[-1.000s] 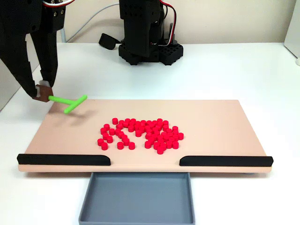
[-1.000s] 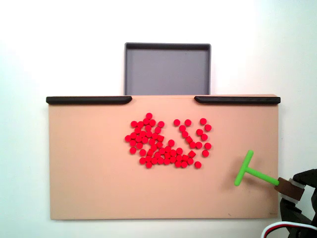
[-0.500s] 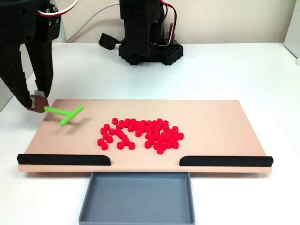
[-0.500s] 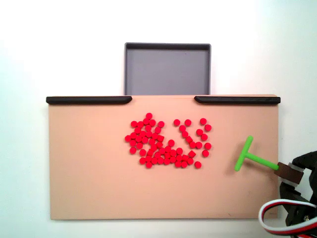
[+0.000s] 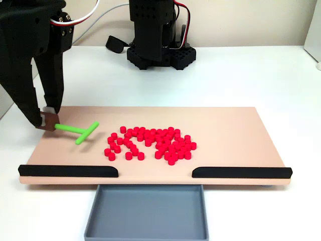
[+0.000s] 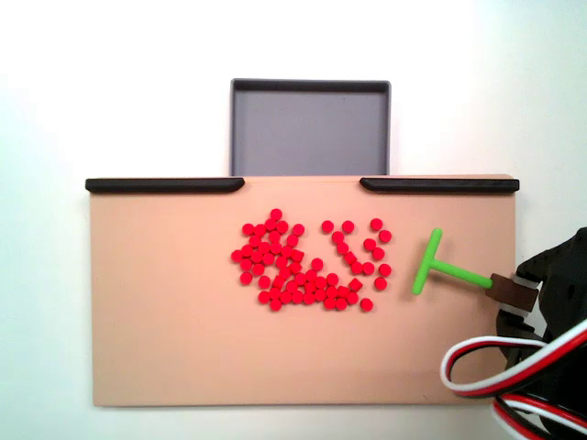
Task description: Push granules from right to the grey container
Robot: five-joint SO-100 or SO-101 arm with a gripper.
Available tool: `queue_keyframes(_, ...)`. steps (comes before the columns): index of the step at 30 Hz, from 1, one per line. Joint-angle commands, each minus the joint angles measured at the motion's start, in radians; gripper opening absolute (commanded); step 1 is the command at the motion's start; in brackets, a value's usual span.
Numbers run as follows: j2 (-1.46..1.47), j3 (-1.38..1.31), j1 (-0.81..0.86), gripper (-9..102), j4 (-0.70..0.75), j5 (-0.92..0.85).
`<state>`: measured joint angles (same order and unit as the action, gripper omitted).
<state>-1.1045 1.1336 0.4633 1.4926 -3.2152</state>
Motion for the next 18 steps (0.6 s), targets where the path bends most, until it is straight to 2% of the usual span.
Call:
queue_keyframes(1, -0.002, -0.035, -0.006, 0, -0.006, -0.482)
queue_keyframes(18, 0.034, -0.055, -0.026, 0, -0.006, -0.523)
